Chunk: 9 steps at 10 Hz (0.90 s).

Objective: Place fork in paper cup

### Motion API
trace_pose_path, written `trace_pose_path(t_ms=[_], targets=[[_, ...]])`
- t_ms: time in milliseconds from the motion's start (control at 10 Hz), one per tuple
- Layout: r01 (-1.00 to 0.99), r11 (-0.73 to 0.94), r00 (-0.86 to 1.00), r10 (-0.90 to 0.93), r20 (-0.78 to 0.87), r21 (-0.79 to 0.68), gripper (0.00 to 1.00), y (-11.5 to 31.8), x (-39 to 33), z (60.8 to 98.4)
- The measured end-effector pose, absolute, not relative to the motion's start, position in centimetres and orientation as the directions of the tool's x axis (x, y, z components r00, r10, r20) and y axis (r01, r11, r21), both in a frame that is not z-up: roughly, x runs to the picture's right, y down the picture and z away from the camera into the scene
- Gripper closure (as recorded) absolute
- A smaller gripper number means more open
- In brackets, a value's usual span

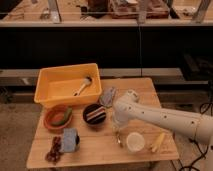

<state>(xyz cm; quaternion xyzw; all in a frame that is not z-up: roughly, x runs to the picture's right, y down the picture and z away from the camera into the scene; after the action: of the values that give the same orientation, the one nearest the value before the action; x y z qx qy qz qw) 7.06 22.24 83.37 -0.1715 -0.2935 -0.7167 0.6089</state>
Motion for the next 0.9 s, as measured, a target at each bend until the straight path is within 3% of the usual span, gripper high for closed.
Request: trace_pose_path(t_ms=[900], targets=[[0.975, -0.069, -0.185, -0.779, 0.599, 0.211, 0.88, 21.3, 7.4, 83.0]])
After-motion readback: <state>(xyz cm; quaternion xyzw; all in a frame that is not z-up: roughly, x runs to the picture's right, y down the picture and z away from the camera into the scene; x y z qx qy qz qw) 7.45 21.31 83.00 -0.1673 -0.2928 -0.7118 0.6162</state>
